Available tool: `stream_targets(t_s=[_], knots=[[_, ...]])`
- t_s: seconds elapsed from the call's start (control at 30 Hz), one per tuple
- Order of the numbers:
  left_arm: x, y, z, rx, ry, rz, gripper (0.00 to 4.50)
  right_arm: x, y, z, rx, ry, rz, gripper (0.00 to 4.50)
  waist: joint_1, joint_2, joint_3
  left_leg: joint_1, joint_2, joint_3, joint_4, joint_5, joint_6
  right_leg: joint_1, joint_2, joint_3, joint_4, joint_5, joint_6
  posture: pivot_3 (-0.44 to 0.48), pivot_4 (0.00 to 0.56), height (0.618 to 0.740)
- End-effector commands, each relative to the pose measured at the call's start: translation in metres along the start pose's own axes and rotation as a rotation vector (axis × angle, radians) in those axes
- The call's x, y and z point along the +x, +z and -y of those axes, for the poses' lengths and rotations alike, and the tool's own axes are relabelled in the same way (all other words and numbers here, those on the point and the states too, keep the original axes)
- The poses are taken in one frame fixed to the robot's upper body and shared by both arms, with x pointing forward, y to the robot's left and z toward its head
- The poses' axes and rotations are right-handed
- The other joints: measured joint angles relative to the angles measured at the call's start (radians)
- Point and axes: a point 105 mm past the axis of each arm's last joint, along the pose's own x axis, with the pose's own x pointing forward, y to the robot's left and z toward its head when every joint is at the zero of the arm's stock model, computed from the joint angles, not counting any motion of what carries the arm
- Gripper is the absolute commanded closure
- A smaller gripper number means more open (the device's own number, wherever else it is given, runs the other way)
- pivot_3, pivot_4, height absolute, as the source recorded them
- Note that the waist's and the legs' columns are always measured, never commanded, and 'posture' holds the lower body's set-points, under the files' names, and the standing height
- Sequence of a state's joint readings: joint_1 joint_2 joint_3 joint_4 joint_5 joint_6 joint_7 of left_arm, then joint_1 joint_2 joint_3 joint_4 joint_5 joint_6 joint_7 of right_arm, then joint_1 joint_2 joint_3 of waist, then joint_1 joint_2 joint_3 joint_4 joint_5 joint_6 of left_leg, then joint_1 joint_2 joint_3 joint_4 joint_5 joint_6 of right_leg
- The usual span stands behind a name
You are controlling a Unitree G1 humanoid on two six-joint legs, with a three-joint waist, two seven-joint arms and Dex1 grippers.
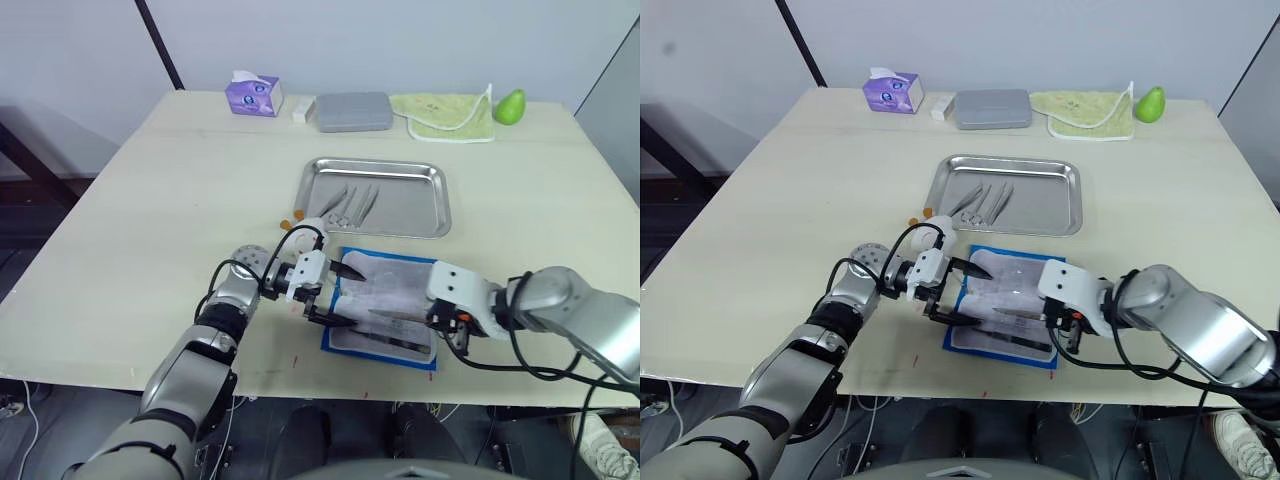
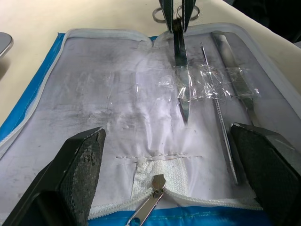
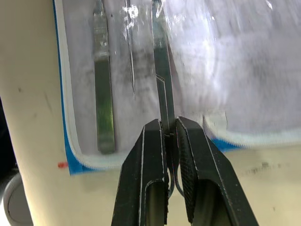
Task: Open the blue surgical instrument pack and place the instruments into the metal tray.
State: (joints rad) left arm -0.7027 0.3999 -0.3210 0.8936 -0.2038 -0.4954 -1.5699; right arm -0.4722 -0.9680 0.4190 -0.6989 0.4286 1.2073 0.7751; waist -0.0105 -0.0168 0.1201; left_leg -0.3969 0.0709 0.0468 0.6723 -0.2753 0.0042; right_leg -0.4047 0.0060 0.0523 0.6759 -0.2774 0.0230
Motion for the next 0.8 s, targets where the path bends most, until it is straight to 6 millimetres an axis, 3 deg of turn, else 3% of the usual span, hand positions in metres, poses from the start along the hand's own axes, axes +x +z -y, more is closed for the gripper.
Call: stream_targets(t_s=[0.03,0.2,0.37,0.5,0.73,0.8], knots=[[0.006,-0.032,0.030,-0.111,-0.115,-0.105,0.00,-0.021,-0.001,0.010,-0.024,-0.068,0.027,4.45,-0.001,0.000,0.000,0.000,0.000,0.000,0.000,0.000,0.000,0.000,0.000,0.000,0.000,0.000,0.000,0.000,0.150,0.740],[0.007,-0.031,0.028,-0.111,-0.108,-0.100,0.00,-0.044,-0.014,0.012,-0.010,-0.083,0.028,4.45,0.001,0.001,0.000,0.000,0.000,0.000,0.000,0.000,0.000,0.000,0.000,0.000,-0.001,0.000,0.000,0.000,0.150,0.740],[0.007,-0.030,0.026,-0.110,-0.103,-0.100,0.00,-0.068,-0.008,0.014,0.049,-0.088,0.133,4.45,0.001,0.001,0.000,0.001,-0.001,0.000,-0.001,0.000,0.000,0.001,0.000,0.000,-0.002,0.000,0.001,0.000,0.150,0.740],[0.007,-0.030,0.025,-0.108,-0.100,-0.100,0.00,-0.077,0.014,0.025,0.101,-0.143,0.299,4.45,0.000,0.001,0.000,0.001,-0.001,0.000,-0.001,0.000,0.000,0.002,0.000,0.000,-0.002,0.000,0.001,0.000,0.150,0.740],[0.006,-0.030,0.028,-0.103,-0.095,-0.093,0.00,-0.065,0.057,0.048,0.189,-0.251,0.416,4.45,0.000,0.004,0.000,0.001,-0.001,0.000,-0.001,0.000,0.000,0.002,0.000,0.001,-0.002,0.000,0.001,0.000,0.150,0.740],[0.005,-0.031,0.028,-0.104,-0.089,-0.092,0.00,-0.058,0.078,0.071,0.316,-0.321,0.482,4.45,-0.001,0.003,-0.001,0.000,-0.001,0.000,-0.001,0.000,0.000,0.001,-0.001,-0.001,-0.002,0.000,0.001,0.000,0.150,0.740]])
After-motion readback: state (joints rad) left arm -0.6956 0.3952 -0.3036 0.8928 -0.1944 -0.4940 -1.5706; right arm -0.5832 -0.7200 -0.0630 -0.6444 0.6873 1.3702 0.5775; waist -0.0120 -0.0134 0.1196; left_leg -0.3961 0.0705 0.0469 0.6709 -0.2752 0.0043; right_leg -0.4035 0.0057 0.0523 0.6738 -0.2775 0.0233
